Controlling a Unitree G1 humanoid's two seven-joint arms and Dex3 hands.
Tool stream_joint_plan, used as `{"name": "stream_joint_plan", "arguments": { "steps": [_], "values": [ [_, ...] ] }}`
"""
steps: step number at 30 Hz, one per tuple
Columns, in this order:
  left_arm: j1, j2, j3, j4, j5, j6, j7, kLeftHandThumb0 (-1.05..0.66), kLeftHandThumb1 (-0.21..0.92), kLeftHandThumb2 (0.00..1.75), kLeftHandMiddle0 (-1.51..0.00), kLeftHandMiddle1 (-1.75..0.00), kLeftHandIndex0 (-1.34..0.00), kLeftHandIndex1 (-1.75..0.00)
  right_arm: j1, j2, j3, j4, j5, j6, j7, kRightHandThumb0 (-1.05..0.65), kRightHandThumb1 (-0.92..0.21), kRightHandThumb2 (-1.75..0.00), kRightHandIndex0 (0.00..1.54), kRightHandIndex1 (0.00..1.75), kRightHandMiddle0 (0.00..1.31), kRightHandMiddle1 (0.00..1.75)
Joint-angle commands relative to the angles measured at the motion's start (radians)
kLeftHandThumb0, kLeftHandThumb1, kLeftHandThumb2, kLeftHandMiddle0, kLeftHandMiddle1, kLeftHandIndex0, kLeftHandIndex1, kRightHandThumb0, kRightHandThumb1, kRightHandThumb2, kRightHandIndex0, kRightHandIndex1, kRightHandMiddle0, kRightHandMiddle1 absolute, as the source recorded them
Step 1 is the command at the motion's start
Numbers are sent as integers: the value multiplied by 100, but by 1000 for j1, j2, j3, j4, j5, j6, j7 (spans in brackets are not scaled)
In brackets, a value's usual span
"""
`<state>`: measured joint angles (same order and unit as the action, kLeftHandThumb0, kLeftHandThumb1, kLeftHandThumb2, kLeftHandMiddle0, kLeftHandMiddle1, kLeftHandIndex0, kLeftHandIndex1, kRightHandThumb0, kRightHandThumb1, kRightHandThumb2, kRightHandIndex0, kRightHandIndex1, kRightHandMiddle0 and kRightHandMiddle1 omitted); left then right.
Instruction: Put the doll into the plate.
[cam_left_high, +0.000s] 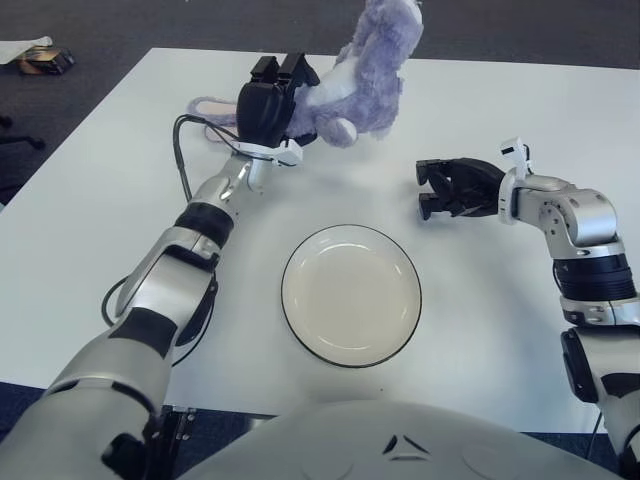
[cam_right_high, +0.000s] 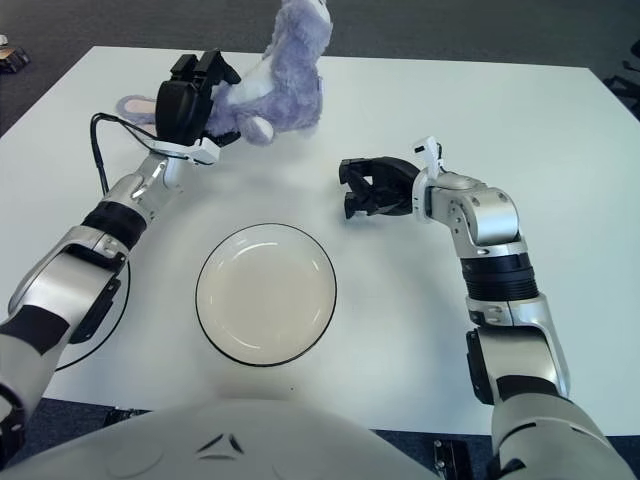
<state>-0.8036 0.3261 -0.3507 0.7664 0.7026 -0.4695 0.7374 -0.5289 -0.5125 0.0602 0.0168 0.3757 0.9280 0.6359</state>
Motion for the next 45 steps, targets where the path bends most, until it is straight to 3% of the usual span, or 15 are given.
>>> {"name": "stream_joint_plan", "arguments": {
  "steps": [1, 10, 23, 34, 45],
  "values": [
    [34, 20, 29, -68, -6, 27, -13, 0, -3, 169, -89, -167, -65, -175, 10, 3, 19, -14, -19, -22, -4, -1, -34, -130, 48, 175, 47, 175],
    [150, 43, 75, -224, -13, 24, -38, 0, -8, 174, -93, -166, -68, -175, 13, 11, 50, -10, -63, -58, -14, -1, -35, -128, 47, 175, 46, 175],
    [222, 70, 109, -303, -29, -58, -69, 0, -7, 175, -91, -170, -68, -175, -13, 40, 29, 5, -51, -21, -44, -1, -36, -127, 47, 175, 45, 175],
    [262, 126, 144, -300, -85, -228, -130, 0, -7, 175, -92, -170, -68, -175, -35, 59, 7, 29, -45, 16, -55, -1, -37, -126, 46, 175, 45, 175],
    [292, 141, 180, -274, -196, -357, -262, 0, -7, 175, -92, -169, -67, -175, -53, 59, 14, 105, -73, -42, -53, -1, -39, -125, 45, 175, 44, 175]
  ]
}}
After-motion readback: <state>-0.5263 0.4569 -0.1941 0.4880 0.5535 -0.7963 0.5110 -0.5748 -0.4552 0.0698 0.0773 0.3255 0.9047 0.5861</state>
